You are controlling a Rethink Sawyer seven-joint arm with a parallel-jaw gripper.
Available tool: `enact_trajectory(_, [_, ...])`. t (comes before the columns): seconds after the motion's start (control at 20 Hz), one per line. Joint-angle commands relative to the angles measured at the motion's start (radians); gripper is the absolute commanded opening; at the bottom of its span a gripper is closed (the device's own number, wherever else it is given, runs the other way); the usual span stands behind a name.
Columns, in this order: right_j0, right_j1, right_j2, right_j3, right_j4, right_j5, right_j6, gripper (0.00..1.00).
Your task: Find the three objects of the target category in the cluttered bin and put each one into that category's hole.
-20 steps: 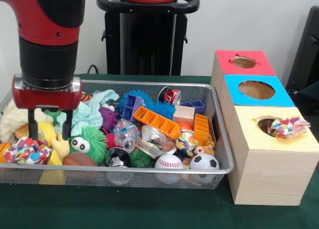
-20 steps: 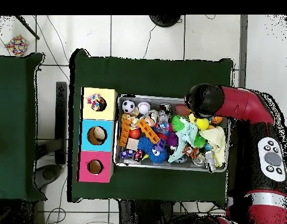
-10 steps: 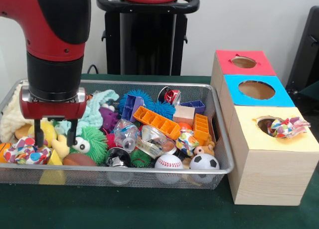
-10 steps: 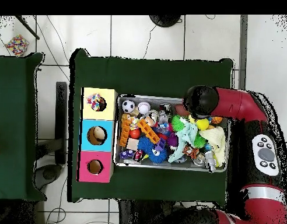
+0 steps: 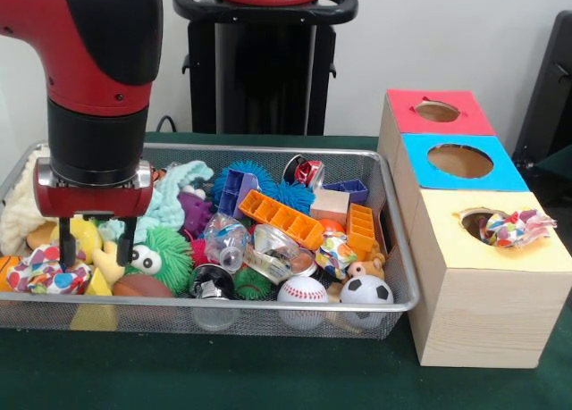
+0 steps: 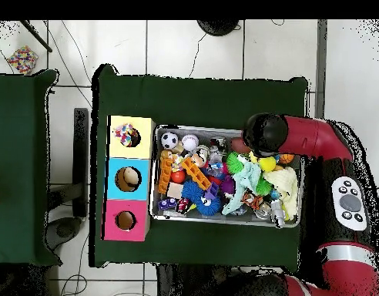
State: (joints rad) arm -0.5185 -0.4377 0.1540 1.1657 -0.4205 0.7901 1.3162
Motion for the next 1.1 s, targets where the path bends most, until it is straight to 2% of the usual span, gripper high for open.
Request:
enact_trajectory(0.05, [-0.009, 0.040, 0.079, -0.031, -0.057, 0.075, -0.186, 1.00])
enact_trajectory(0.35, [0.008, 0.086, 0.066, -0.085, -0.059, 0.093, -0.157, 1.00])
enact_trajectory(0.85, [0.064, 0.125, -0.016, -0.163, -0.085, 0.146, -0.088, 1.00])
enact_trajectory(1.1, [0.073, 0.128, -0.026, -0.172, -0.085, 0.172, -0.090, 1.00])
